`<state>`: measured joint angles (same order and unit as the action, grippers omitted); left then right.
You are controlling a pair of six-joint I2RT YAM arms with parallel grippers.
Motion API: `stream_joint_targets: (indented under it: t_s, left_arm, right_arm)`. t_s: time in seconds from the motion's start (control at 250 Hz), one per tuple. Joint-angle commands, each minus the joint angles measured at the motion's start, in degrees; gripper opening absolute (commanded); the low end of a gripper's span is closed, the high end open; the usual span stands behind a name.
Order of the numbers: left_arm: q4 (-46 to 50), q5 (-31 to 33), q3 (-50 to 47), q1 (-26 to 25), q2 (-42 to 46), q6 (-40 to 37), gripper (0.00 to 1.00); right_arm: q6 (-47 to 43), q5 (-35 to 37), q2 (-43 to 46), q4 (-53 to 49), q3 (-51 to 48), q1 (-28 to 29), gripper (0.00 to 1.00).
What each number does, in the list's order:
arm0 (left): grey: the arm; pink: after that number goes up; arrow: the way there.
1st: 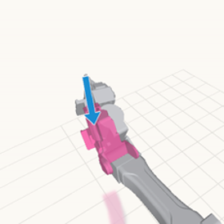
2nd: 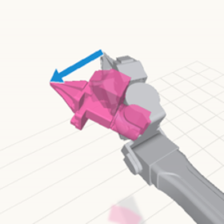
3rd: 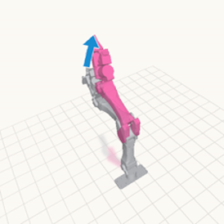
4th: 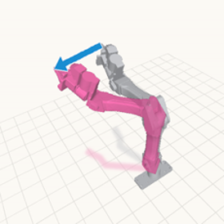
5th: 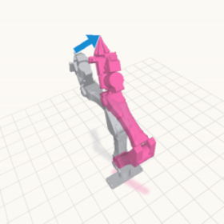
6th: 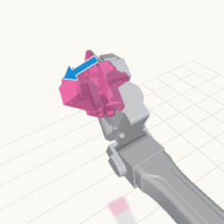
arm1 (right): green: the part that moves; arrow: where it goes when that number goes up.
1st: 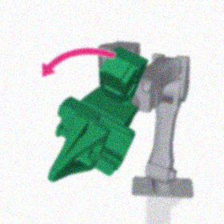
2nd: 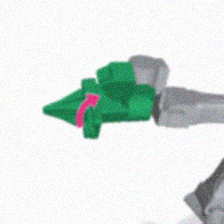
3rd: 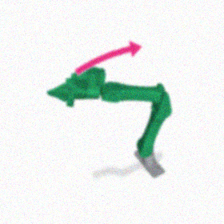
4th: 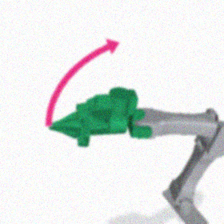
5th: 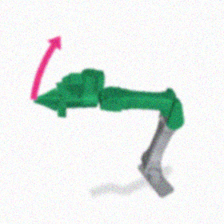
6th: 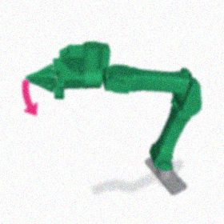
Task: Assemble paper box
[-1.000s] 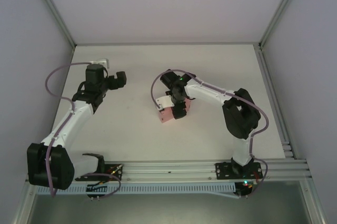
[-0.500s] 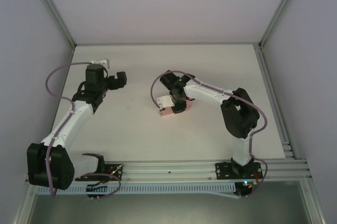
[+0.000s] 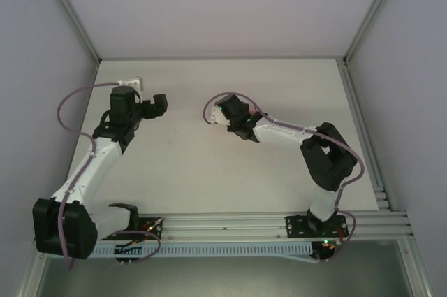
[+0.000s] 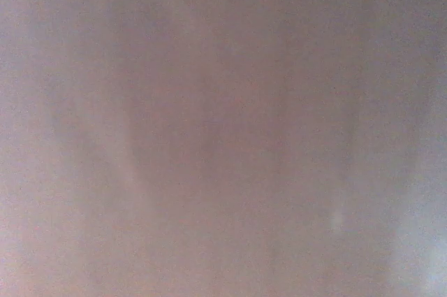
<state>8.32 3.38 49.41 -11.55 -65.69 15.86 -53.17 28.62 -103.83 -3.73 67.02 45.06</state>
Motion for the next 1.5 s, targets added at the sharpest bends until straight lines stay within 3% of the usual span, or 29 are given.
stream_joint_targets:
  t_s: [0.0, 0.204, 0.359, 0.539, 0.719, 0.85, 1.038, 1.262, 1.386, 1.493]
  left_arm:
    - [-1.8, -0.8, -1.5, 0.5, 1.5, -0.7, 1.0]
    - [-2.1, -0.9, -1.8, 0.5, 1.4, -1.1, 1.0]
    - [-2.3, -0.9, -2.2, 0.5, 1.5, -1.3, 1.0]
    - [-2.4, -0.8, -2.0, 0.5, 1.2, -1.4, 1.0]
    - [-2.0, -1.0, -1.7, 0.6, 1.3, -1.8, 1.0]
    - [-1.9, -1.1, -2.1, 0.5, 1.9, -2.0, 1.0]
    - [-1.9, -1.2, -1.9, 0.5, 1.9, -2.2, 1.0]
    - [-1.8, -1.0, -1.7, 0.5, 2.0, -2.7, 1.0]
    - [-3.2, -0.9, -2.2, 0.5, 2.4, -3.3, 1.0]
    - [-7.9, 1.2, -5.0, 0.6, 3.3, -4.7, 1.0]
  right_arm:
    - [3.2, 6.3, -2.7, 12.2, -4.1, 0.4, 0.38]
    - [2.9, -2.3, -2.0, 11.2, -8.3, 0.7, 0.46]
    - [2.2, -3.1, -1.0, 8.3, -10.7, 1.7, 0.47]
    - [4.1, -5.5, 2.6, 3.3, -13.0, 3.5, 0.64]
    - [2.1, -5.3, 6.3, 0.7, -15.9, 4.5, 0.65]
    - [2.3, -5.0, 8.3, -3.9, -16.5, 4.8, 0.8]
    - [5.5, -10.0, 11.9, -12.5, -15.4, 5.3, 1.0]
    - [12.4, -19.9, 22.1, -20.4, -11.4, 6.1, 1.0]
    - [21.3, -13.4, 27.1, -15.5, -10.8, 4.7, 1.0]
    - [32.0, -6.6, 30.8, -8.7, -12.6, -1.5, 1.0]
